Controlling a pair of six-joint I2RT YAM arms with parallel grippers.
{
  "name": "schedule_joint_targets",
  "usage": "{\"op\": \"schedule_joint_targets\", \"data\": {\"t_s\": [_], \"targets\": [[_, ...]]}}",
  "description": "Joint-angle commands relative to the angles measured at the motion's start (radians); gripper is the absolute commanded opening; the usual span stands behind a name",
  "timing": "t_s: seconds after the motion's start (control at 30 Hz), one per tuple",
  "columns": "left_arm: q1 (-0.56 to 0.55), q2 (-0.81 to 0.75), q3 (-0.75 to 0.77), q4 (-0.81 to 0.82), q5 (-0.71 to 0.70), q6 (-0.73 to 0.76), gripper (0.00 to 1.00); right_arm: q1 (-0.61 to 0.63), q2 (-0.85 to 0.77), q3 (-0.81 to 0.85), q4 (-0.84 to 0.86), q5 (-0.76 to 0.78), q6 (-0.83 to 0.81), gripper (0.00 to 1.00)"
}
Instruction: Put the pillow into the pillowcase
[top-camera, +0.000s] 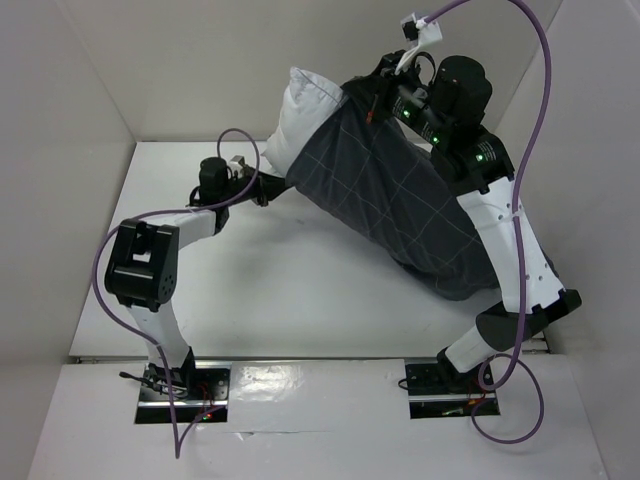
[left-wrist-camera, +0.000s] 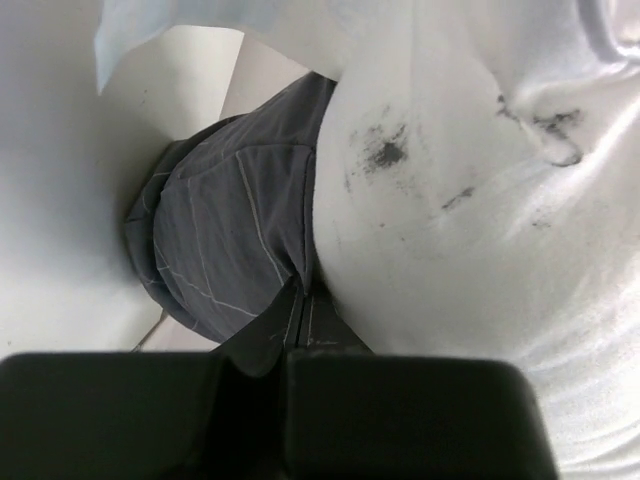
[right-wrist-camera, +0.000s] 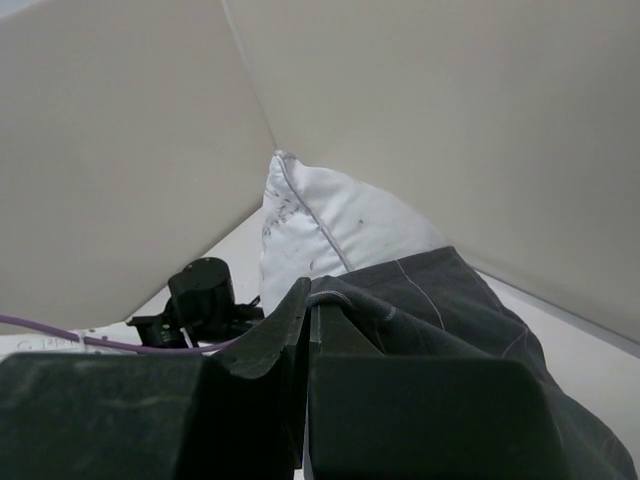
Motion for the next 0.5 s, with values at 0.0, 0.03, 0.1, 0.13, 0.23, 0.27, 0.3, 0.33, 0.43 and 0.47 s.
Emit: {"op": "schedule_joint_targets", "data": {"t_s": [0.0,0.03,0.1,0.13,0.23,0.27,0.3,0.33,0.43,0.47], "targets": [[-0.004,-0.014,0.041,0.07,0.029,0.002,0.0,0.011,-0.053,0.061,0.121,0.01,-0.023,0.0],[0.007,-0.015,0.041,0.07,0.029,0.002,0.0,0.011,-0.053,0.061,0.11,0.01,-0.023,0.0],[0.038,-0.044,0.041,0.061,0.029,0.013,0.0,0.011,-0.053,0.072,0.11,0.019,-0.032,0.0],[0.067,-0.054,0.041,0.061,0.029,0.013,0.0,0.011,-0.053,0.081,0.098,0.03,-0.032,0.0],[0.132,-0.105,0.112,0.019,0.044,0.056,0.0,0.011,-0.053,0.093,0.088,0.042,-0.044,0.0],[0.15,-0.114,0.146,-0.027,0.044,0.07,0.0,0.011,-0.053,0.119,0.088,0.054,-0.057,0.0],[0.166,-0.123,0.188,-0.054,0.059,0.081,0.0,0.011,-0.041,0.142,0.088,0.069,-0.066,0.0],[0.183,-0.134,0.234,-0.075,0.079,0.09,0.0,0.011,-0.03,0.171,0.088,0.07,-0.084,0.0],[0.251,-0.134,0.473,-0.127,0.113,0.081,0.0,0.011,0.038,0.379,0.055,0.093,-0.109,0.0],[0.283,-0.146,0.601,-0.146,0.124,0.081,0.0,0.011,0.048,0.424,0.07,0.093,-0.109,0.0]]}}
